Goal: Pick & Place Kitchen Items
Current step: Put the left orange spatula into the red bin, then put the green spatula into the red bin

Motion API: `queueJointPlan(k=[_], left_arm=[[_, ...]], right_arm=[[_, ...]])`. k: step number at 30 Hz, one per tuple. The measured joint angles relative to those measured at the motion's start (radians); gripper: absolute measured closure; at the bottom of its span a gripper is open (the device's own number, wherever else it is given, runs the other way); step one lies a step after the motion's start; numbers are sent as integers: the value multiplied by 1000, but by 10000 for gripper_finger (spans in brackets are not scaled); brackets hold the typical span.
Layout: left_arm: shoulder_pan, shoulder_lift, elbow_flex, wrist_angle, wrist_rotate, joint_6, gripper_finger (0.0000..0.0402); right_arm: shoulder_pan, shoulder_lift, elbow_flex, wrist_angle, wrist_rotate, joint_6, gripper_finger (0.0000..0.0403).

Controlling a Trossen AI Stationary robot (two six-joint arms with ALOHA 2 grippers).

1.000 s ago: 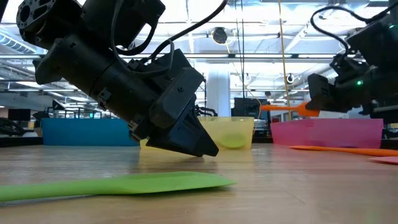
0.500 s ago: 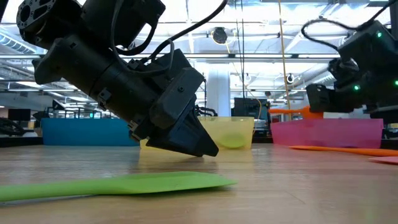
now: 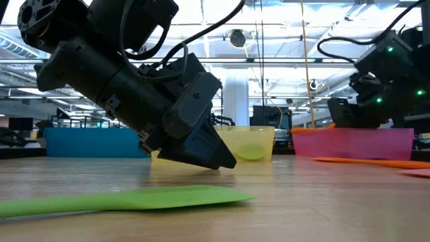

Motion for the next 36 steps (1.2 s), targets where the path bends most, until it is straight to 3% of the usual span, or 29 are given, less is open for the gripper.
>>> queueJointPlan(k=[5, 10, 16, 27, 31, 36], left_arm=[[0, 0, 0, 0, -1, 4, 222], [0, 0, 0, 0, -2, 5, 222], [0, 0, 0, 0, -2, 8, 222], [1, 0, 0, 0, -2, 15, 222], [1, 0, 0, 0, -2, 15, 222], [1, 0, 0, 0, -2, 0, 222]], right_arm=[[-52, -1, 2, -115, -103, 109, 382], [-66, 1, 2, -228, -141, 221, 374], [-63, 1, 0, -214, -147, 193, 377], [-34, 2, -1, -206, -136, 187, 303], [-32, 2, -2, -99, -64, 111, 298], [-9, 5, -6, 101, -72, -163, 302]])
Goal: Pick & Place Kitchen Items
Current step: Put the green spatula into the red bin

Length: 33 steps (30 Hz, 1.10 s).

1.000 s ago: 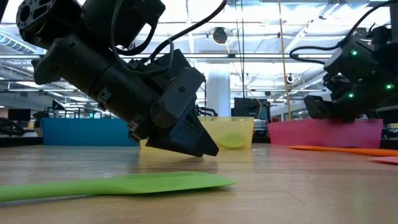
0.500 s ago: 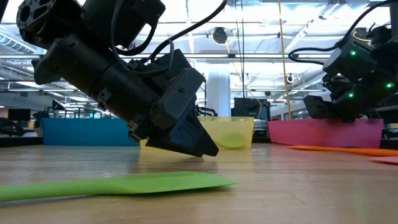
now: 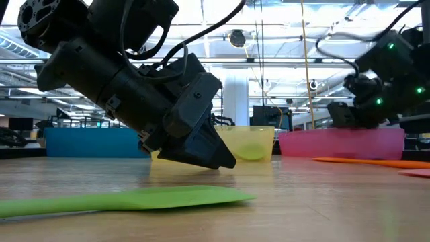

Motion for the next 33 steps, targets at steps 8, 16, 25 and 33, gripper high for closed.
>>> queueJointPlan(k=[8, 16, 25, 33], left_arm=[[-1, 4, -2, 135, 67, 43, 222], [-41, 3, -1, 184, 203, 83, 222], [-144, 2, -1, 163, 255, 77, 222], [-246, 0, 0, 120, 182, 61, 222]], right_arm=[[59, -2, 0, 312, 18, -260, 301], [78, -2, 2, 433, 24, -382, 300], [78, -2, 2, 436, 25, -383, 303], [78, -2, 3, 429, 25, -379, 303]])
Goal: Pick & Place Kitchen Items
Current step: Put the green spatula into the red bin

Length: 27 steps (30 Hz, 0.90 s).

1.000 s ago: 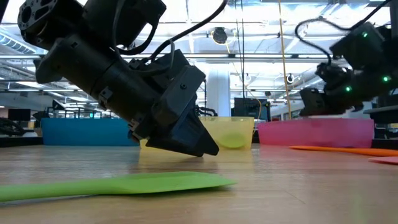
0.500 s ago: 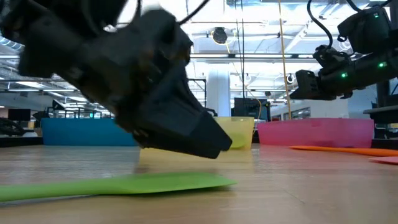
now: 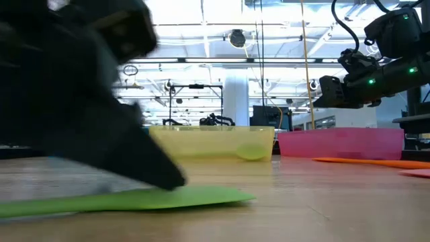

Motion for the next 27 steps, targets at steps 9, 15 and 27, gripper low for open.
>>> queueJointPlan(k=[9, 15, 27], left_arm=[[-159, 0, 1, -64, -78, -139, 259], [-195, -5, 5, -195, -114, -280, 293], [-147, -5, 3, -218, -85, -86, 364]], right_arm=[[-1, 0, 0, 0, 0, 3, 303], [13, -1, 0, -1, -53, 29, 303], [14, -1, 0, 122, -433, -5, 303]])
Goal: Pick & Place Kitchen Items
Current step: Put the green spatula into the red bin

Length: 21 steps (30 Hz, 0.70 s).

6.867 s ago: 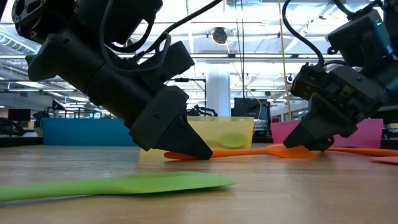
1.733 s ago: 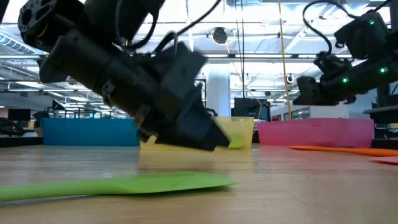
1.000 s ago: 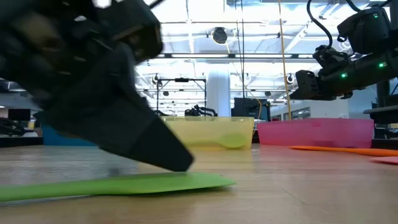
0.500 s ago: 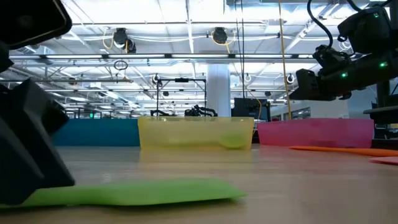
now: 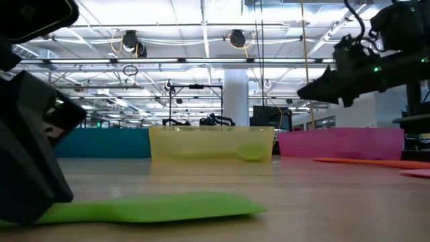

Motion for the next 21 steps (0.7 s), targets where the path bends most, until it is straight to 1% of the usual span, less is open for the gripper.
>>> queueJointPlan(k=[2, 4, 5, 9, 13, 14, 16, 18, 21], left_arm=[[15, 0, 0, -15, 13, 25, 373], [28, -1, 2, -32, 12, 42, 377], [35, -1, 2, -33, 10, 48, 378], [56, 1, 0, 8, -1, 75, 381], [60, 2, -5, 80, 67, 97, 381], [54, 3, -5, 78, 82, 88, 381], [38, 3, -5, 60, 81, 77, 381], [23, 3, -3, 28, 82, 78, 381], [10, 2, 1, -18, 69, 65, 381]], right_arm=[[0, 0, 0, 30, -151, -18, 303], [0, 0, 0, 47, -254, -16, 304], [3, 0, 0, 53, -288, -11, 306], [50, 1, 0, 43, -353, 38, 311], [136, 30, 0, 39, -480, 86, 314], [166, 45, 0, 50, -493, 94, 314], [225, 88, 2, 88, -496, 106, 315], [282, 136, 25, 113, -463, 112, 314], [343, 216, 98, 116, -430, 107, 314]])
